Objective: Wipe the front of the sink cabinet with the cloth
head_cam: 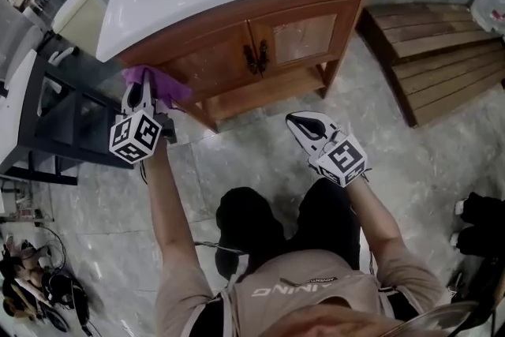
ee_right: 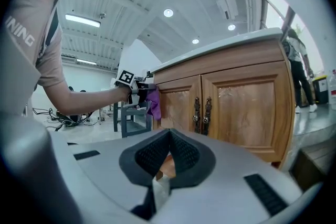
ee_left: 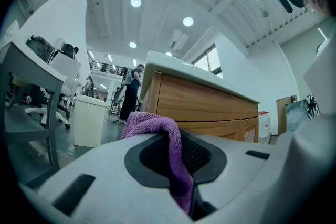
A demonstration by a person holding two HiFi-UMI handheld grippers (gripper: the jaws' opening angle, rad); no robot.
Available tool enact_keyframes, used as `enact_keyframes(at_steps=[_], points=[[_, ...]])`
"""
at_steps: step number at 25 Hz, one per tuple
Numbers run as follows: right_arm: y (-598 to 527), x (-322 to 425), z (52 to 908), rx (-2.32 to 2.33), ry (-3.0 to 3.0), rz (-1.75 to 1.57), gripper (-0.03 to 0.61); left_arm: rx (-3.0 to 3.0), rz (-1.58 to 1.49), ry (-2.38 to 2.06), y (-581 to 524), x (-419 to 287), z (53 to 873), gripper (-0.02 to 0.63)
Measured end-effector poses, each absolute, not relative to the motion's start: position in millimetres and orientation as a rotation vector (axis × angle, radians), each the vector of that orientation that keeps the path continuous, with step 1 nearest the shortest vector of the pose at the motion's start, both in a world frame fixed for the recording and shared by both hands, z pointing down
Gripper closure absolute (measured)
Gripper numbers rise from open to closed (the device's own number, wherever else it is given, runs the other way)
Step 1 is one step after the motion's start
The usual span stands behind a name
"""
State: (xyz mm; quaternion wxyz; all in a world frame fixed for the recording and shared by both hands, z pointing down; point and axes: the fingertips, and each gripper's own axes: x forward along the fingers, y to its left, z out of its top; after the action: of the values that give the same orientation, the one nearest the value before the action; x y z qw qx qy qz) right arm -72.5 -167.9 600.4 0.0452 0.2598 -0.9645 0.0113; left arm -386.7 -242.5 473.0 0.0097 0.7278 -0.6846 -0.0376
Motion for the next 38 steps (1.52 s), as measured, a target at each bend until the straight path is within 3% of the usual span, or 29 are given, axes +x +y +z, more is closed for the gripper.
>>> enact_keyframes(at_steps=[38], points=[[-154.9,72.7,599.2,1.212,-2.844,0.096,0.568,2.633,-0.084,-1.669,-323.6,-129.5,471.5,0.577]])
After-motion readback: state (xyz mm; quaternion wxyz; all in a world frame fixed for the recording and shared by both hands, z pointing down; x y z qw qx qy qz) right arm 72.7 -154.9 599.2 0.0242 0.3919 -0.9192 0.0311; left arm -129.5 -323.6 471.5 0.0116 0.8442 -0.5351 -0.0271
